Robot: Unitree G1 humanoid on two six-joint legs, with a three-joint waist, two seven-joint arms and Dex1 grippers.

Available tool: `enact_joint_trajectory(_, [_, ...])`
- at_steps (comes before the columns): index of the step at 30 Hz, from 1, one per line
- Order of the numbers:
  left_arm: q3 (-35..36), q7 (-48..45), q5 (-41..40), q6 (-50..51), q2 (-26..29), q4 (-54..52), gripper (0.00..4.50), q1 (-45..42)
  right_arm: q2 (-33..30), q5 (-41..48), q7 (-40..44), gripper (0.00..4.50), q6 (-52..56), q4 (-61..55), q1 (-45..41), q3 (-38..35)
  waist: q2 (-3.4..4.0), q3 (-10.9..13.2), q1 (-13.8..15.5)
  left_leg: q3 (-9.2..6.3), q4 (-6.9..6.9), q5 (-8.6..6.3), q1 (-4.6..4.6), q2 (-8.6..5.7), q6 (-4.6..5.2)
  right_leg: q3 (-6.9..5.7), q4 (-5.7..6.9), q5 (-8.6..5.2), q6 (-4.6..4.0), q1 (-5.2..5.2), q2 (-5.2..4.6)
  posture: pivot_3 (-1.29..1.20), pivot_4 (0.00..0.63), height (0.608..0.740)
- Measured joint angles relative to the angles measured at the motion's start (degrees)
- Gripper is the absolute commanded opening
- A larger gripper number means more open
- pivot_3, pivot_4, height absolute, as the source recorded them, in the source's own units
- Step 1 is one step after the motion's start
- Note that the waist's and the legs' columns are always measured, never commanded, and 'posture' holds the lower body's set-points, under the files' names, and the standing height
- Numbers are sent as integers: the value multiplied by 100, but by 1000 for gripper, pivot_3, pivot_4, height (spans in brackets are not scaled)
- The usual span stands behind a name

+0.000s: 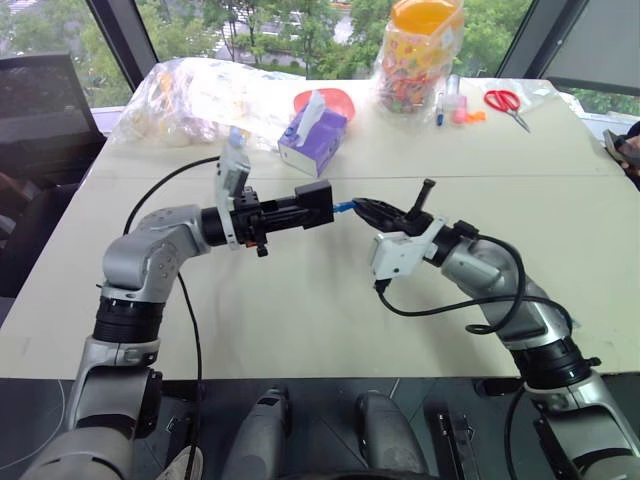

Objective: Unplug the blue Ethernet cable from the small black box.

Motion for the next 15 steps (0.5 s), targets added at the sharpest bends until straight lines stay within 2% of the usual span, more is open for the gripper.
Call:
enact_joint_trajectory(5, [-8, -71, 93, -106, 5, 14, 487, 9, 1, 119, 88, 0, 33, -6, -2, -1, 0, 0, 1, 0, 0, 0, 0, 0, 0, 0, 0, 0, 0, 0, 0, 0, 150, 728])
enact_joint_trajectory(8, [-17, -77, 199, -177, 19, 65, 487, 10, 14, 315, 231, 945, 162, -39, -9, -11, 0, 0, 0, 0, 0, 0, 0, 0, 0, 0, 0, 0, 0, 0, 0, 0, 150, 728])
enact_joint_trajectory(11, [-18, -99, 311, -359, 25, 244, 487, 10, 9, 797, 668, 2415, 513, -206, -28, -39, 0, 0, 0, 0, 0, 0, 0, 0, 0, 0, 0, 0, 0, 0, 0, 0, 150, 728])
enact_joint_trajectory(14, [-48, -318, 335, -510, 74, 314, 487, 9, -209, 1905, 1821, 3860, 1774, -634, -20, -36, 0, 0, 1, -1, 1, 0, 0, 0, 1, -1, -1, 0, 1, 3, -1, 0, 150, 728])
enact_joint_trajectory(15, [-87, -418, 368, -555, 144, 353, 487, 9, -279, 2311, 2141, 3860, 2258, -790, -25, -52, 0, 0, 0, -2, 1, 0, 0, 0, 1, -1, -1, 0, 0, 3, -1, 0, 150, 728])
